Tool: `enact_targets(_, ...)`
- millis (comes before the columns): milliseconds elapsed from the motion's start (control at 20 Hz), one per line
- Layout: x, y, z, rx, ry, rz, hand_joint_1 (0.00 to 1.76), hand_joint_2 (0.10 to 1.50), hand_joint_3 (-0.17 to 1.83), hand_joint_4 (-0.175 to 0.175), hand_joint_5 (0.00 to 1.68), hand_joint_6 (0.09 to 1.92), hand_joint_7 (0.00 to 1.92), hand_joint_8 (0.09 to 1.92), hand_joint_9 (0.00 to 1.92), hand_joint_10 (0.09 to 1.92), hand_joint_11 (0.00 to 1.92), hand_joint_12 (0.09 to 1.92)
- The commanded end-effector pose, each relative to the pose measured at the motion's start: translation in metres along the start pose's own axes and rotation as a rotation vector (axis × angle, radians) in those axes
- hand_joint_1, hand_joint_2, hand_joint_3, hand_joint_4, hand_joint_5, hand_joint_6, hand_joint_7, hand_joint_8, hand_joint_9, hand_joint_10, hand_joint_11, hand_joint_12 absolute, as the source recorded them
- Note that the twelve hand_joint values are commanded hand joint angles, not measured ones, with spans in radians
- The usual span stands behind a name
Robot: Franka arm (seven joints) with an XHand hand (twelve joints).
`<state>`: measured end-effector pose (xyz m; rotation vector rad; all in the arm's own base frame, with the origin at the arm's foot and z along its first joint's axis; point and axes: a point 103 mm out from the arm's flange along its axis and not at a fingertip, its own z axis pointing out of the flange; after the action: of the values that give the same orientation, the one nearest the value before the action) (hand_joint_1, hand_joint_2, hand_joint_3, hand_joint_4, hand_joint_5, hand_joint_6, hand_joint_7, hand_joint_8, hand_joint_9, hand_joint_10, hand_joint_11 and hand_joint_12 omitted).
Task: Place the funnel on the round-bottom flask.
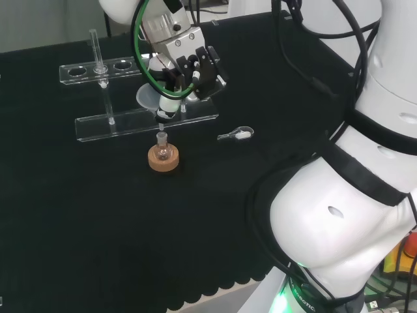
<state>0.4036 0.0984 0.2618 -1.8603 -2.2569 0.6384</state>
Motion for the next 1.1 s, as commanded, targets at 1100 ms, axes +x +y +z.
enact_targets(1100, 0.005, 0.022, 0.014, 0.022, 0.007, -0.018, 0.92, 0.64, 0.78, -0.023, 0.55, 0.90, 0.58, 0.86, 0.49, 0.62, 0.05, 1.43)
